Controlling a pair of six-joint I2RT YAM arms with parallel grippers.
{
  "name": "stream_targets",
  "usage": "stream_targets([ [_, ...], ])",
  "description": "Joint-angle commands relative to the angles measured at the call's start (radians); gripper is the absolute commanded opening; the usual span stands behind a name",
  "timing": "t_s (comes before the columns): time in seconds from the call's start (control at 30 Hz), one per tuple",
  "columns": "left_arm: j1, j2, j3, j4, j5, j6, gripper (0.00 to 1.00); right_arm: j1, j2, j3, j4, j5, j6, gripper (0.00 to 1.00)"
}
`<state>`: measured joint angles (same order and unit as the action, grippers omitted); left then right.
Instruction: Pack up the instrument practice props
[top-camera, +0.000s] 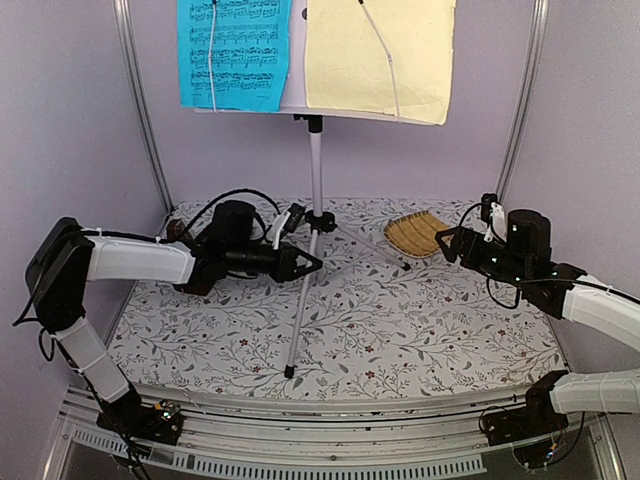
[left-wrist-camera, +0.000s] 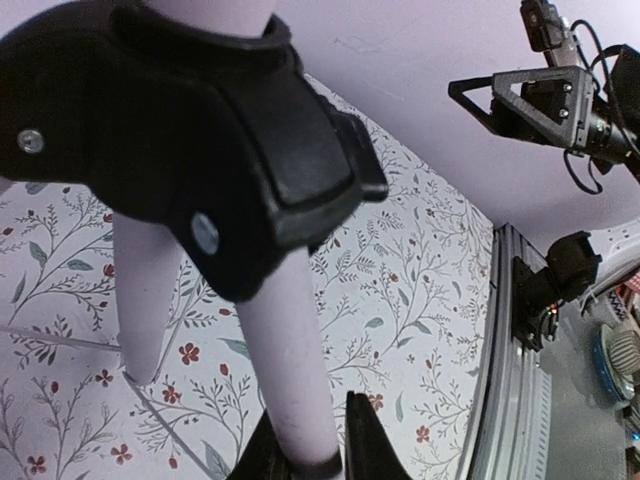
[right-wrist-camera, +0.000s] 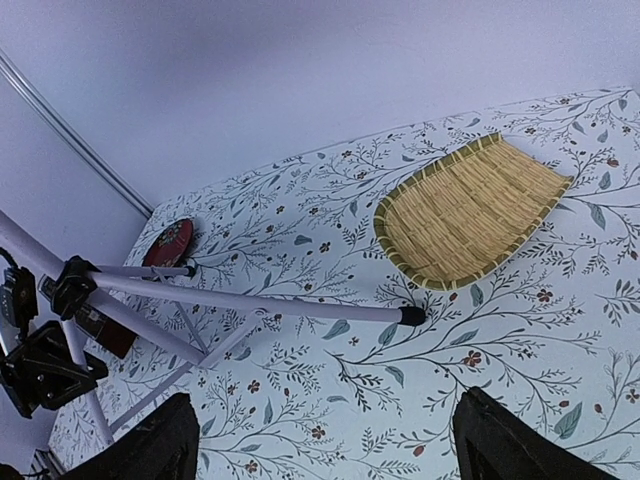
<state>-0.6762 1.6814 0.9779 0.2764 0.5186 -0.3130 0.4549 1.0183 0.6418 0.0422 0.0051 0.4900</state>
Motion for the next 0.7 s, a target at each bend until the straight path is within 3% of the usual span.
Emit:
stream_targets([
  [0.0, 0.057, 0.012, 0.026, -0.014, -0.008, 0.314, 0.04, -0.007, -0.036, 0.029, -0.013, 0.001, -0.003, 0.92],
  [0.13, 0.061, -0.026, 0.011, -0.016, -0.103, 0.306, 0.57, -0.032, -0.029, 0.091, -0.026, -0.029, -0.046, 0.97],
  [0.2, 0.06, -0.071, -0.009, -0.014, -0.159, 0.292, 0.76, -0.095, -0.007, 0.134, -0.035, -0.098, -0.066, 0.97],
  [0.43, 0.049, -0.407, -0.134, -0.03, -0.387, 0.216, 0.89, -0.395, 0.084, 0.314, -0.013, -0.482, -0.03, 0.96],
  [0.57, 0.053, -0.607, -0.171, -0.128, -0.515, 0.116, 0.94, -0.429, 0.117, 0.491, -0.017, -0.611, -0.023, 0.95],
  [0.67, 0.057, -0.718, -0.15, -0.222, -0.533, 0.066, 0.98, -0.429, 0.111, 0.588, 0.055, -0.728, 0.012, 0.93],
])
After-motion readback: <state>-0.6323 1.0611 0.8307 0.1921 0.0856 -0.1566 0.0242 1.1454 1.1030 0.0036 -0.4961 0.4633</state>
